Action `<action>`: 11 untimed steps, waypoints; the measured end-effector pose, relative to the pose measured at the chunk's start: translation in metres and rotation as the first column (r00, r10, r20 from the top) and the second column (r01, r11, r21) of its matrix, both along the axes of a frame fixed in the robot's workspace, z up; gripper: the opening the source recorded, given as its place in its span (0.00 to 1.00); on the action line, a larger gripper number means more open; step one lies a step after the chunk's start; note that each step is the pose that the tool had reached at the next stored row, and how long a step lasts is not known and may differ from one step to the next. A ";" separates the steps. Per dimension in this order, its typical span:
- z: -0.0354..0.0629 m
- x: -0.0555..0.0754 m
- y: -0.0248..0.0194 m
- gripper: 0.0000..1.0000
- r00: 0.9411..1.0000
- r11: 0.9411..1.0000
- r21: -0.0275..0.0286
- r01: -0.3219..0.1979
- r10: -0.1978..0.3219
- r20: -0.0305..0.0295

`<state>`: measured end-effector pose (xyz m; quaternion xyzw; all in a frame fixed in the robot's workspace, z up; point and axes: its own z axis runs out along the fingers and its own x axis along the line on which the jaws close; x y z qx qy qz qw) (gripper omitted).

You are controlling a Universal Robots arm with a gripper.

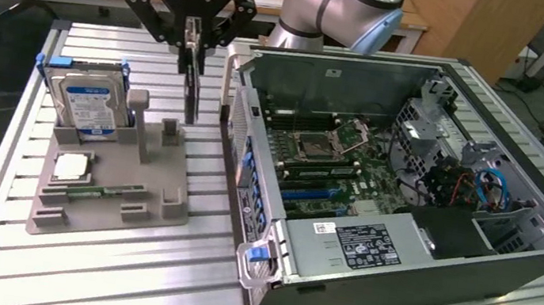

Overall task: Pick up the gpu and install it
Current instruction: 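Pick up the gpu and move the gpu toward the slot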

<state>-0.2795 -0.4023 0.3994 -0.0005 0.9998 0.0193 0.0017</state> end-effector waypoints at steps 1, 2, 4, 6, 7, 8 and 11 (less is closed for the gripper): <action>0.0000 0.002 0.0000 0.26 1.000 1.000 0.000 0.000 0.000 0.000; -0.0001 0.004 0.0000 0.26 1.000 1.000 0.000 0.000 0.000 0.000; 0.0000 0.008 0.0000 0.26 1.000 1.000 0.000 0.000 0.000 0.000; 0.0000 0.011 0.0000 0.26 1.000 1.000 0.000 0.000 0.000 0.000; 0.0000 0.013 0.0000 0.26 1.000 1.000 0.000 0.000 0.000 0.000; 0.0000 0.015 0.0000 0.26 1.000 1.000 0.000 0.000 0.000 0.000; 0.0000 0.025 0.0000 0.26 1.000 1.000 0.000 0.000 0.000 0.000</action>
